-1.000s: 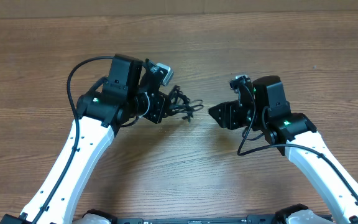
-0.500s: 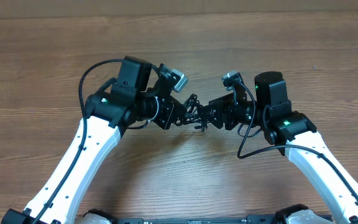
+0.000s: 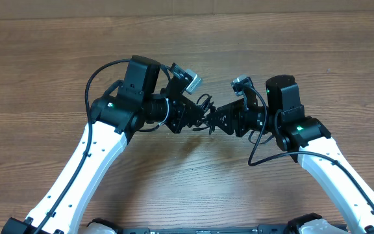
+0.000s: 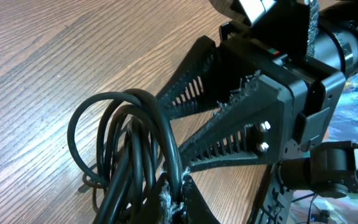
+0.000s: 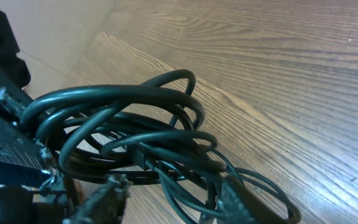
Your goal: Untangle cables
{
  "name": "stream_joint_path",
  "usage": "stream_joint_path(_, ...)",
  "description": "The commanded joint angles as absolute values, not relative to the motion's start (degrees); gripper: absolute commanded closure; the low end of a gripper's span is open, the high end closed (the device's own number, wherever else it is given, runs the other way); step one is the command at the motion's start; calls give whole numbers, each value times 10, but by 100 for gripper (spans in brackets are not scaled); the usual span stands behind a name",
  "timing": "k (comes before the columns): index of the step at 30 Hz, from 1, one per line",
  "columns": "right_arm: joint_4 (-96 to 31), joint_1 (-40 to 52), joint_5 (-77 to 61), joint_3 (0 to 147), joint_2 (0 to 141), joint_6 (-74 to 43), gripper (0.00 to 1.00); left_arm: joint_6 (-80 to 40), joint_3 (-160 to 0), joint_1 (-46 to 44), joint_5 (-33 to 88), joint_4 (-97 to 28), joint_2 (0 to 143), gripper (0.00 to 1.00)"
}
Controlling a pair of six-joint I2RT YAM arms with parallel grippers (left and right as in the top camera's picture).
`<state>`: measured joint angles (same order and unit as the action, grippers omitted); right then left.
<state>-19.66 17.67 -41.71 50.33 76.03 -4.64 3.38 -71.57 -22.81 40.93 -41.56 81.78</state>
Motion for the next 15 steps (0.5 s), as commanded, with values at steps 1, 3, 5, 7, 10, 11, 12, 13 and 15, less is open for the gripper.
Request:
stream_joint_path(1, -190, 180, -409, 508, 759, -42, 44, 37, -729, -230, 435, -418, 820, 96)
stream_joint_path(3, -182, 179, -394, 508, 759, -41, 44, 37, -729, -230, 435, -426, 820, 96)
stream_joint_path(5, -172, 180, -391, 508, 759, -41, 46, 37, -729, -230, 435, -431, 820, 96)
stream_joint_path(7, -170, 179, -391, 508, 759, -41, 46, 37, -729, -230, 435, -432, 820, 96)
stream_joint_path(10, -170, 179, -389, 508, 759, -41, 46, 37, -729, -230, 435, -431, 820, 96)
stream_joint_path(11, -171, 179, -382, 508, 759, -39, 47, 37, -729, -230, 435, -431, 820, 96)
stream_joint_path(12, -172, 179, -376, 508, 759, -39, 49, 37, -729, -230, 435, -431, 820, 96)
stream_joint_path(13, -172, 179, -373, 508, 759, -39, 50, 37, -729, -229, 435, -431, 820, 96)
stream_joint_path(15, -172, 180, -374, 508, 759, -40, 56, 37, -729, -228, 435, -430, 820, 96)
